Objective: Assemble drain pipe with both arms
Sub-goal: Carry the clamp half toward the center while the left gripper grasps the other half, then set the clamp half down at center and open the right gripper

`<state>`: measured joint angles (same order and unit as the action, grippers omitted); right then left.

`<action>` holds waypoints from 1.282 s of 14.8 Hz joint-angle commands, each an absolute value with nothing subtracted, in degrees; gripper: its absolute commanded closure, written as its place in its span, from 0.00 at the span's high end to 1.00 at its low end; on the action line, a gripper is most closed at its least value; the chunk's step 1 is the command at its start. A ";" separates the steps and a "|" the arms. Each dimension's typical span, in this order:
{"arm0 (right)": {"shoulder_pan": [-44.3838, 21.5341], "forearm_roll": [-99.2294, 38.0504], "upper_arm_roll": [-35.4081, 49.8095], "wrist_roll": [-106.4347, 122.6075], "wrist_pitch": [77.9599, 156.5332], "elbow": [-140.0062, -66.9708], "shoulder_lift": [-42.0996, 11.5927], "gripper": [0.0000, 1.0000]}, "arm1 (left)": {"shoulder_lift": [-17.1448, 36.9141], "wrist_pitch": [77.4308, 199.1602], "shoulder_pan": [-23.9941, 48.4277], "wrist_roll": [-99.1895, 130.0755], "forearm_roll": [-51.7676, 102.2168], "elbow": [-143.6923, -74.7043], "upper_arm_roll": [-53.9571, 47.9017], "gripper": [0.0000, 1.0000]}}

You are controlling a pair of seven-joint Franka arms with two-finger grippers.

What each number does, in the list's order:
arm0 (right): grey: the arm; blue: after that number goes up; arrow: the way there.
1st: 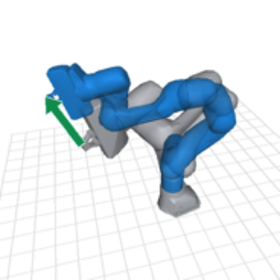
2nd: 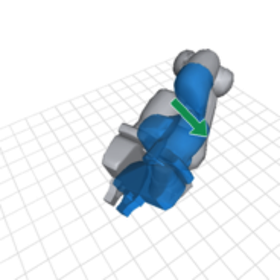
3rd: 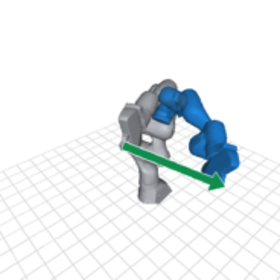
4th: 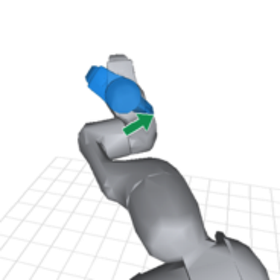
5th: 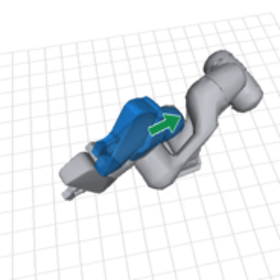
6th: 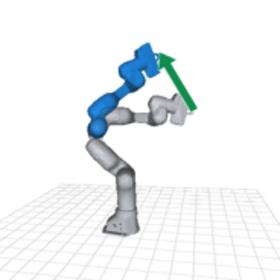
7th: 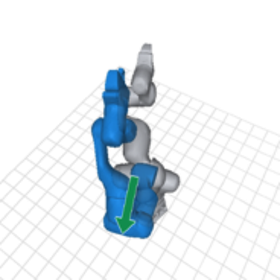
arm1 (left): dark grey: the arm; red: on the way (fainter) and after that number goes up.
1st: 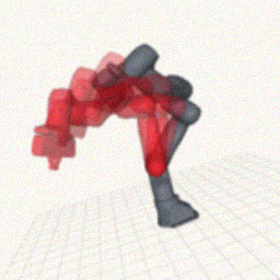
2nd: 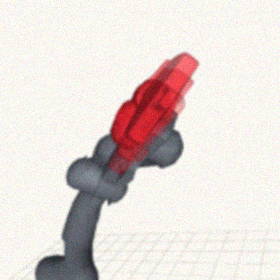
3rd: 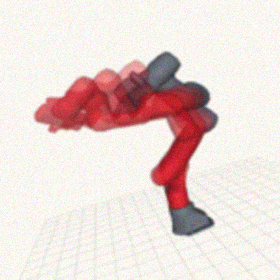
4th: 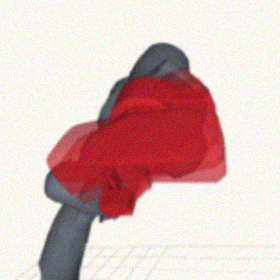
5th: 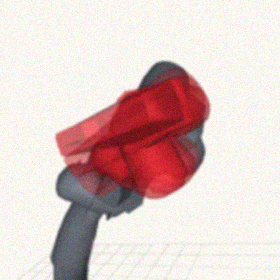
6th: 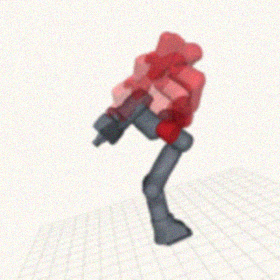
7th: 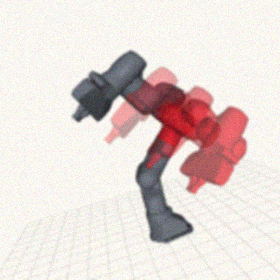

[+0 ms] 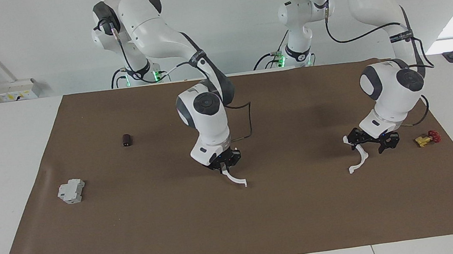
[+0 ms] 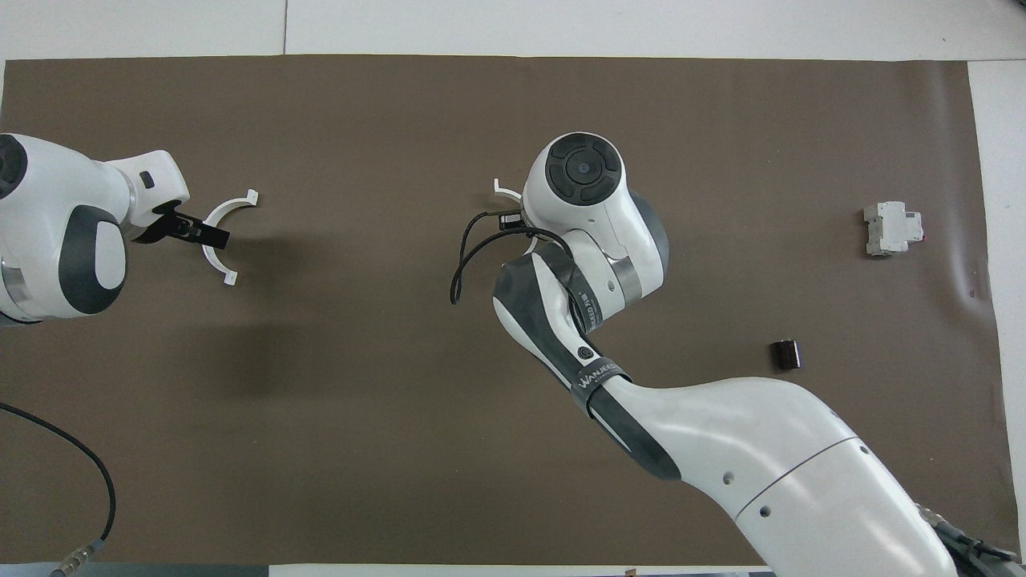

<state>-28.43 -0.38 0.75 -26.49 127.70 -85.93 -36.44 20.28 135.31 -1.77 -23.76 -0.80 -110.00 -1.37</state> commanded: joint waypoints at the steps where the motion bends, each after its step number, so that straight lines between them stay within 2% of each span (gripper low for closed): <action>1: -29.36 0.35 0.70 -27.69 128.67 -86.40 -36.65 0.10 | 20.83 137.72 -1.41 -24.87 -0.62 -110.92 -1.23 0.88; 2: -29.27 0.35 0.70 -27.69 128.67 -86.48 -36.65 0.14 | 20.83 137.90 -1.41 -24.87 -0.62 -111.44 -1.23 0.79; 3: -29.35 0.35 0.70 -27.69 128.85 -86.75 -36.65 0.33 | 20.92 138.07 -1.41 -24.87 -0.62 -111.53 -1.23 0.69; 4: -29.27 0.35 0.70 -27.69 129.28 -87.10 -36.65 0.57 | 21.18 138.25 -1.41 -25.13 -0.62 -111.53 -1.23 0.54; 5: -29.18 0.35 0.70 -27.69 130.33 -87.71 -36.65 1.00 | 21.27 138.25 -1.41 -25.75 -0.62 -111.27 -1.32 0.42; 8: -29.01 0.53 0.44 -27.60 127.37 -84.48 -36.13 1.00 | 21.27 137.73 -1.58 -27.77 -0.62 -110.75 -1.23 0.05; 9: -28.22 1.14 0.18 -27.60 123.96 -82.46 -34.90 1.00 | 21.27 137.20 -1.50 -27.43 -0.62 -110.39 -1.23 0.00; 13: -20.68 2.55 0.35 -26.90 110.52 -82.44 -23.15 1.00 | 19.61 133.61 -1.14 -23.23 -0.53 -109.34 -1.23 0.00; 16: -16.36 2.29 0.18 -22.69 96.81 -82.18 -13.13 1.00 | 18.54 123.34 3.59 -11.21 -1.58 -103.47 -1.14 0.00; 19: -12.32 2.20 0.09 -15.23 89.50 -83.14 -5.82 1.00 | 18.72 120.76 10.00 6.09 -9.04 -101.60 -1.23 0.00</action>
